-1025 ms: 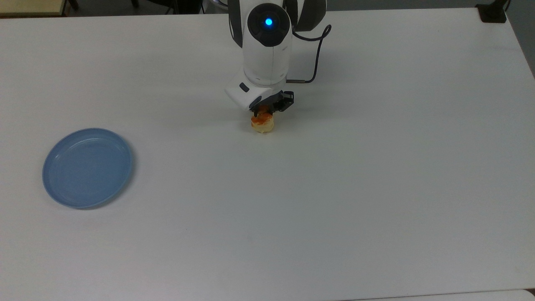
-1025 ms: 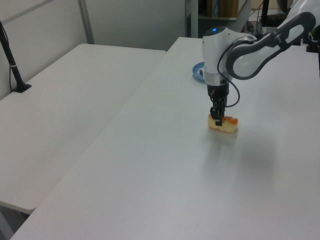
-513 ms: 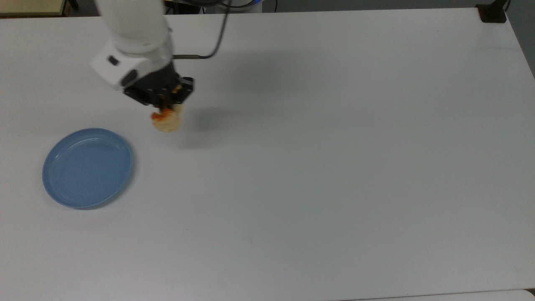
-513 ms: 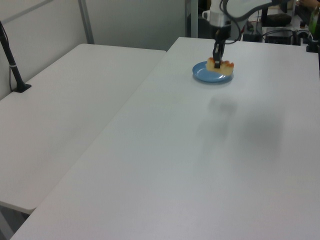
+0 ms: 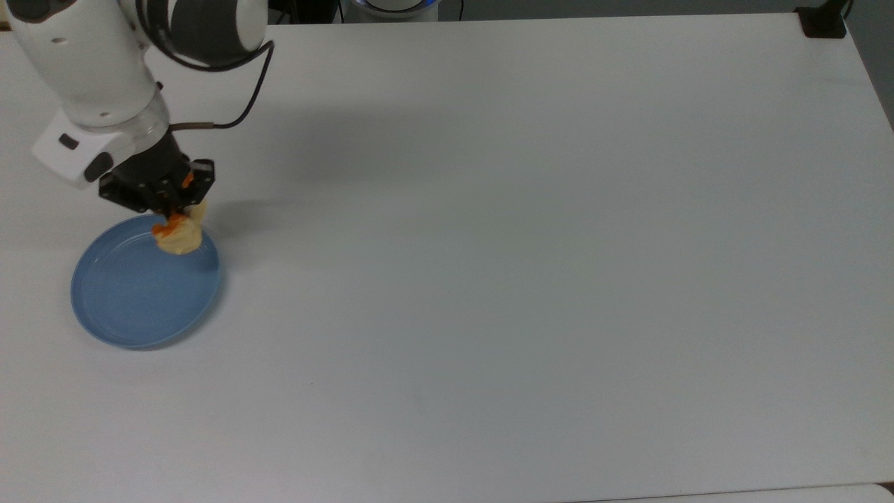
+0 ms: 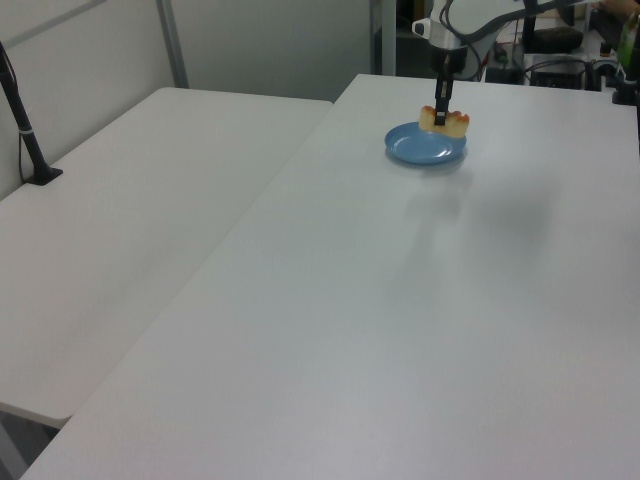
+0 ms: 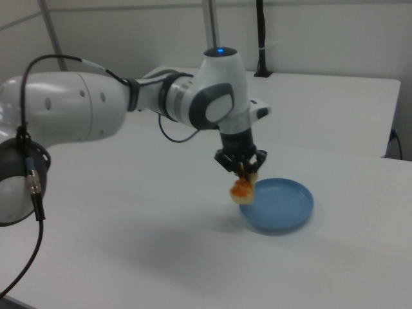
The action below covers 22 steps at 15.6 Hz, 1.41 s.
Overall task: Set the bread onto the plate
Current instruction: 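Lift the bread roll and carry it over the blue plate, then lower the roll onto the plate and open the gripper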
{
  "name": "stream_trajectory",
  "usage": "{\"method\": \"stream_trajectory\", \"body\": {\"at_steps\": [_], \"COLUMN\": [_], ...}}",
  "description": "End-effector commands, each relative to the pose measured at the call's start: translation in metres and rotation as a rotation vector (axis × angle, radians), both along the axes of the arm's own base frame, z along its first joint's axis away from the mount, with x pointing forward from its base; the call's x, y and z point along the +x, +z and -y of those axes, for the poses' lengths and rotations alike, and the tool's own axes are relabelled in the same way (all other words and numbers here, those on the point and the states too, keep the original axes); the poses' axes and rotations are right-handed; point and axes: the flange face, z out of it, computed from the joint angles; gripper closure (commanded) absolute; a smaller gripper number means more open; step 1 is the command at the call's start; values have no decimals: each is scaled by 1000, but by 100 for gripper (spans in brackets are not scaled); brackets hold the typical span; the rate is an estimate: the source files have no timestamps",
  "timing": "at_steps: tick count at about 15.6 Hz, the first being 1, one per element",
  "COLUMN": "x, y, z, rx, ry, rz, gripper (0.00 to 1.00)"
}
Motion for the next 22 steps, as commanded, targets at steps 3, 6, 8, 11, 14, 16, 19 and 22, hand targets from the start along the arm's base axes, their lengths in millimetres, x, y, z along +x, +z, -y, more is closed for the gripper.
{"method": "stream_trajectory", "body": {"at_steps": [3, 6, 8, 11, 14, 16, 19, 22], "x": [22, 29, 31, 33, 33, 32, 28, 24], "y": [-29, -54, -70, -72, -67, -60, -42, -22], "z": [37, 37, 37, 38, 37, 40, 44, 47], "rx": [-60, -63, -56, -58, -56, -49, -46, -51], "ry": [-13, -14, -13, -49, -77, -136, -168, -178], "rz": [109, 124, 112, 140, 146, 160, 182, 201], "gripper": [100, 100, 100, 48, 0, 0, 0, 0]}}
